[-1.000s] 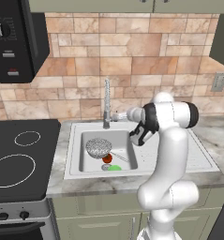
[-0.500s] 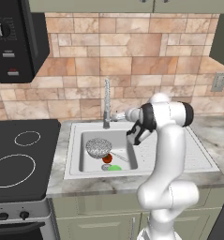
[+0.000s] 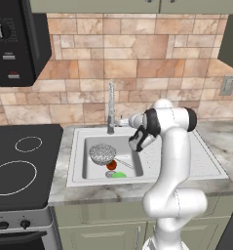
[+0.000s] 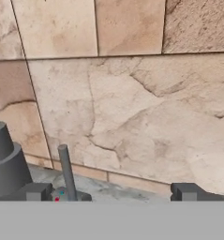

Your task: Pick the strainer and cup and place them in the sink. Then turn on the water.

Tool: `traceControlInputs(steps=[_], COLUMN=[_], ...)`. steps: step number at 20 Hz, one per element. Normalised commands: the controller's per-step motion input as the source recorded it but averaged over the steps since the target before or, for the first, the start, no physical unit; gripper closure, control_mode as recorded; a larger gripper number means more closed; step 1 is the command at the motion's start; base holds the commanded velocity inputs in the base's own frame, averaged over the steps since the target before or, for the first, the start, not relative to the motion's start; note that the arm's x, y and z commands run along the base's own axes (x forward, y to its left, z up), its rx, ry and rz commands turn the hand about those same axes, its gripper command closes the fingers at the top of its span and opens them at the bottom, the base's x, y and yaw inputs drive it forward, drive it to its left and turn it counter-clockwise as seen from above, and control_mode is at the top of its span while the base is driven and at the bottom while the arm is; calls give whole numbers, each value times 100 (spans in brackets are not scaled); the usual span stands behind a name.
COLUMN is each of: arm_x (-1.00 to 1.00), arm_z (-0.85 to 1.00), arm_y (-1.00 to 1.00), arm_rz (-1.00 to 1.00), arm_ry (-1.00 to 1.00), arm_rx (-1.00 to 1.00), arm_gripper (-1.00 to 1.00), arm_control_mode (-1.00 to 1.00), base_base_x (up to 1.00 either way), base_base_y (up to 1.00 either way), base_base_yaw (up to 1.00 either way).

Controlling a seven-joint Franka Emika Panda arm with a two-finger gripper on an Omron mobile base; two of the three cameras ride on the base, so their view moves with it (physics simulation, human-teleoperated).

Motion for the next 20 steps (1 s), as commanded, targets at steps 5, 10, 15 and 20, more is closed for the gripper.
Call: traceControlInputs(steps=[5,10,15,20], arm_x=[24,24,22,19], arm_z=[-2,-6,-9,-12], arm_y=[0,0,0,1], arm_rz=[0,0,0,0], arm_ry=[0,0,0,0], arm_rx=[0,1,1,0], arm_gripper=[-100,-100,-100,-100], arm_control_mode=[-100,-100,-100,-100], base_base_x=[0,0,0,0], base_base_y=[0,0,0,0], base_base_yaw=[0,0,0,0])
